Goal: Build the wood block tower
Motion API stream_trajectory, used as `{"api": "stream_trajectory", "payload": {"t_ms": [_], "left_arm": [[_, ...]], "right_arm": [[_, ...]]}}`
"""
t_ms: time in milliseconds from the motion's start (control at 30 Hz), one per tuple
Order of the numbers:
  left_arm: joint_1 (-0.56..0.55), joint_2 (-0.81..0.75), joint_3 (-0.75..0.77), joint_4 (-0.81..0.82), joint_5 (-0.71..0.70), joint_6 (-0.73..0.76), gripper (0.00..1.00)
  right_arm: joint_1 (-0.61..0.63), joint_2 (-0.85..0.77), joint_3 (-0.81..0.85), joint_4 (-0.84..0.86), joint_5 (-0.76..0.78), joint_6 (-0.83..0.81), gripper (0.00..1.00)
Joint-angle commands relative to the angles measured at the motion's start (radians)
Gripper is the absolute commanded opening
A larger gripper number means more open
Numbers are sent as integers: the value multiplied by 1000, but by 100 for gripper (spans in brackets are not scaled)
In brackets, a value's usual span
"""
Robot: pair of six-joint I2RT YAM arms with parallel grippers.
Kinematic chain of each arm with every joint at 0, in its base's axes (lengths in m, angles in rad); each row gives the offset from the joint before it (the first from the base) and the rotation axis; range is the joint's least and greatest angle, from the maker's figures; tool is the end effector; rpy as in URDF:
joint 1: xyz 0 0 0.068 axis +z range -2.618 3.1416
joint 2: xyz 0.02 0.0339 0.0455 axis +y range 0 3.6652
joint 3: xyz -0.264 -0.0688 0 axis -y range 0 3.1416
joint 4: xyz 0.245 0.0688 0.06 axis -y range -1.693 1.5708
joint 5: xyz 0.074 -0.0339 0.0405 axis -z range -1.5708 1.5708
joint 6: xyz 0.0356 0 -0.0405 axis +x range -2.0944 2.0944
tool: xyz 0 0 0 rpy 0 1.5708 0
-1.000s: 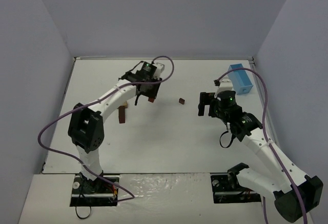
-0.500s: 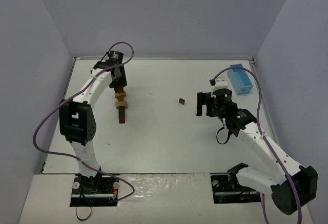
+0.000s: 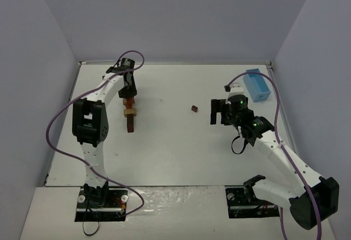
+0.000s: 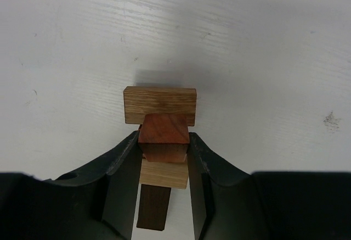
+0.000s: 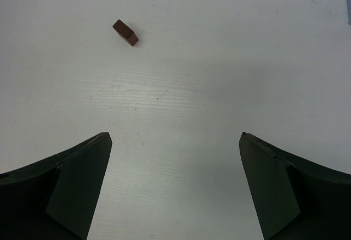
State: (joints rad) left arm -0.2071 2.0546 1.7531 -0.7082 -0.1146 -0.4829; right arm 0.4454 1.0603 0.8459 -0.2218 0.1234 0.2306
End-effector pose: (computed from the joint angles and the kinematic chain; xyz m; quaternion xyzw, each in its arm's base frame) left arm 0.4439 -0.0891 0.2391 -0.1476 0.9480 -0.0417 0.2787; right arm 0.2205 0.1004 0.3041 -0.0573 0.8405 0.1288 0.5232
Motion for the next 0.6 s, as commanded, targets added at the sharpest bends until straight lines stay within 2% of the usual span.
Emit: {"api": "stream_trajectory", "payload": {"t_ms": [0,567], "left_arm": [[11,-34,47,31,-18,36,7],[21,-40,17,57,10,93,7]], "right_arm": [[-8,4,19,35,3,-16,100],[-11,20,10,38,-8,-21,100]]}}
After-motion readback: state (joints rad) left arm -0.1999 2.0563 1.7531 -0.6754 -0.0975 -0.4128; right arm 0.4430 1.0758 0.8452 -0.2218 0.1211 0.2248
